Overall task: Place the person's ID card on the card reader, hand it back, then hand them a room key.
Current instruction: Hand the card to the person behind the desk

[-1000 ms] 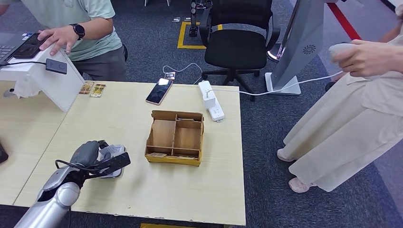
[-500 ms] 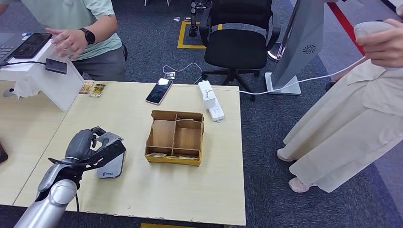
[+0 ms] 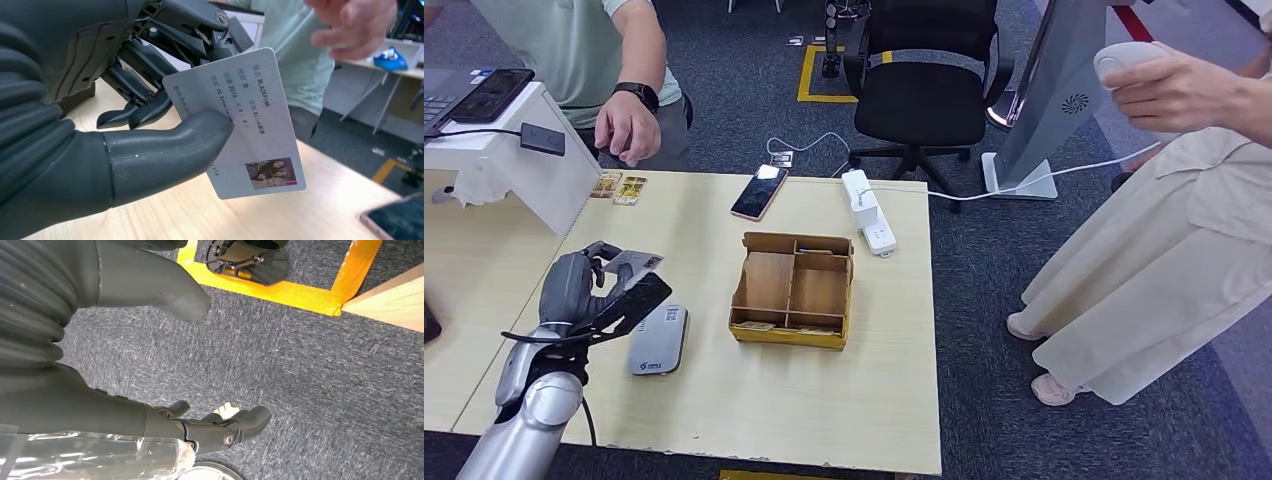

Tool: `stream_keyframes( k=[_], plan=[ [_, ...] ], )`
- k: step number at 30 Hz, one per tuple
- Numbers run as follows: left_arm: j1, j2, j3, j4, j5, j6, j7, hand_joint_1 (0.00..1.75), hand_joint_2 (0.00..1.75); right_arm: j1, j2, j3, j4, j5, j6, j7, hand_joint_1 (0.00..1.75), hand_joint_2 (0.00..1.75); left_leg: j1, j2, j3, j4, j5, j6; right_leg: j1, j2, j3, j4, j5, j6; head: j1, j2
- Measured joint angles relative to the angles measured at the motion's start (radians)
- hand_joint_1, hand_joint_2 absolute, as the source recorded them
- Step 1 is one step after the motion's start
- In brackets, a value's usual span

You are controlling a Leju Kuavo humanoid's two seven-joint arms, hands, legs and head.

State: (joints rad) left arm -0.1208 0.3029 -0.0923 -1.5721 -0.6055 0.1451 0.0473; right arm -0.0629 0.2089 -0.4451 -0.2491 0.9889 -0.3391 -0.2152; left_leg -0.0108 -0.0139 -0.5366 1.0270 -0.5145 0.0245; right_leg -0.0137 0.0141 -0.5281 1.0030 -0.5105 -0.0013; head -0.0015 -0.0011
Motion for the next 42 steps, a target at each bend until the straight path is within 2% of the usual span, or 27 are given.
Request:
stream_keyframes(
  k=[7, 13, 24, 31, 42],
  plan=[
    [-0.023, -0.03, 0.0, 0.022, -0.033, 0.036, 0.001, 1.75, 1.75, -0.001, 0.001, 0.007, 0.0, 0.003, 0.001, 0.004, 0.0, 1.75, 0.0, 0.0, 0.0, 0.0, 0.0, 0.0, 0.0, 0.0, 0.0, 0.0, 0.0, 0.0, 0.0, 0.0],
    [-0.1, -0.071, 0.0, 0.101, -0.163, 0.188, 0.006, 1.75, 1.75, -0.004, 0.002, 0.023, 0.0, 0.004, 0.007, 0.016, 0.0, 1.75, 0.0, 0.0, 0.0, 0.0, 0.0, 0.0, 0.0, 0.0, 0.0, 0.0, 0.001, -0.001, 0.0, 0.0],
    [-0.238, -0.132, 0.006, 0.292, -0.245, 0.409, 0.008, 1.75, 1.75, -0.007, 0.002, 0.053, 0.0, -0.016, 0.018, 0.034, 0.0, 1.75, 0.0, 0.0, 0.0, 0.0, 0.001, 0.0, 0.0, 0.0, 0.0, 0.0, 0.001, -0.001, 0.0, 0.0],
    [-0.273, -0.158, 0.018, 0.348, -0.228, 0.433, -0.017, 1.75, 1.75, -0.006, 0.002, 0.065, 0.0, -0.021, 0.018, 0.035, 0.0, 1.75, 0.0, 0.0, 0.0, 0.0, 0.001, 0.0, 0.0, 0.0, 0.0, 0.0, 0.001, -0.001, 0.0, 0.0],
    [-0.283, -0.181, 0.019, 0.375, -0.173, 0.438, -0.055, 1.75, 1.75, -0.006, 0.001, 0.07, 0.0, -0.031, 0.016, 0.035, 0.0, 1.75, 0.0, 0.0, 0.0, 0.001, 0.001, 0.0, 0.0, 0.0, 0.0, 0.0, 0.001, -0.001, 0.0, 0.0]
  ],
)
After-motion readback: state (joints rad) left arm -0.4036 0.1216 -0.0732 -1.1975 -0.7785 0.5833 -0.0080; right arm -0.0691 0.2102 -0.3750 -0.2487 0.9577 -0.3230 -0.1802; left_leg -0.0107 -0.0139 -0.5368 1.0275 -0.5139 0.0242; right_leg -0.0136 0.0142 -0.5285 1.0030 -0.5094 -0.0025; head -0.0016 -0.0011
